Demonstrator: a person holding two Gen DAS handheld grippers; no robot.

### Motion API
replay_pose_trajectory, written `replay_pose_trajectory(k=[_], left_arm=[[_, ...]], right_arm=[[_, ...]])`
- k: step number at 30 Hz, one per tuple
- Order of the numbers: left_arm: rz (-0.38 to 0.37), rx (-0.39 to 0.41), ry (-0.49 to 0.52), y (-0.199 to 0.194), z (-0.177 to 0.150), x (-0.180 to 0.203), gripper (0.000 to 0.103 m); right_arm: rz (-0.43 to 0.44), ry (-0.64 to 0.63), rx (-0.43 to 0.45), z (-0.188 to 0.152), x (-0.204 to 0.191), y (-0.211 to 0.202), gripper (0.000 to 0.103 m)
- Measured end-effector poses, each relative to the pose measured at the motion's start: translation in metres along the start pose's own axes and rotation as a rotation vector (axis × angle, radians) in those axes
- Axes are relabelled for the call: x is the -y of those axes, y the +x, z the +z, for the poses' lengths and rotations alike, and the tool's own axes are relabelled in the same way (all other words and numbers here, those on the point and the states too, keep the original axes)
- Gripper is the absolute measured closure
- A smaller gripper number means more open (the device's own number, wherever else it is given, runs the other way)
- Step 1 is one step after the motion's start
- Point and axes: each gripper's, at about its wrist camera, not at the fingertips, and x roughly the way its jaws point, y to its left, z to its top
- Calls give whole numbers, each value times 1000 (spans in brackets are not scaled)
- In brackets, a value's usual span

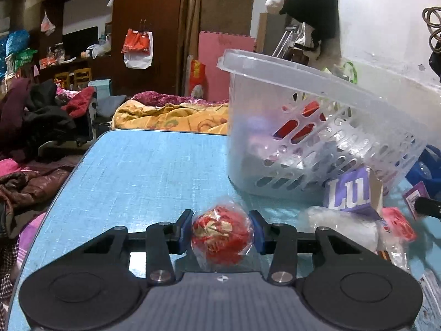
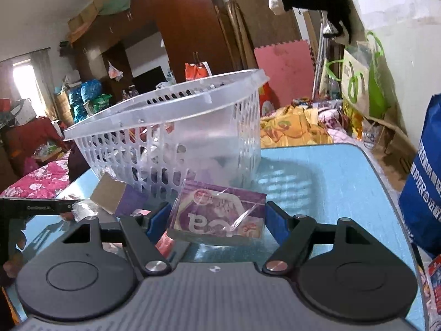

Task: Organize objects
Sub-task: 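Grasp the bagged red ball with the left gripper while the right grasps a purple box, then drop the red ball and purple box into the white basket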

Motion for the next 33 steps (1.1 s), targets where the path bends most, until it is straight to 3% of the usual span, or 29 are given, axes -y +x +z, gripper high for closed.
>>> replay_pose_trajectory(k=[11,17,20,24,26,30,33], left_arm=[[-92,98,-20,-14,-4,-1,56],[-129,114,-10,-20,-7,2,56],[-136,159,5,-30,-10,7,56],[-217,168,-28,-44,-10,11,56],[-249,185,-28,-58,-4,15,56],[-392,217,-40,-87,33,25,56],[-382,252,-23,-95,75,44,56]], right_arm=[[4,-3,140,-4,0,-21,27],[-30,-48,213,-6,-12,-31,27],[-61,-61,281,-8,-16,-40,27],[-60,-79,351,-10,-20,-49,27],[-46,-86,390,-9,-22,-55,27],[30,-85,425,20,-34,-73,27],[67,-111,400,59,-48,-70,27]])
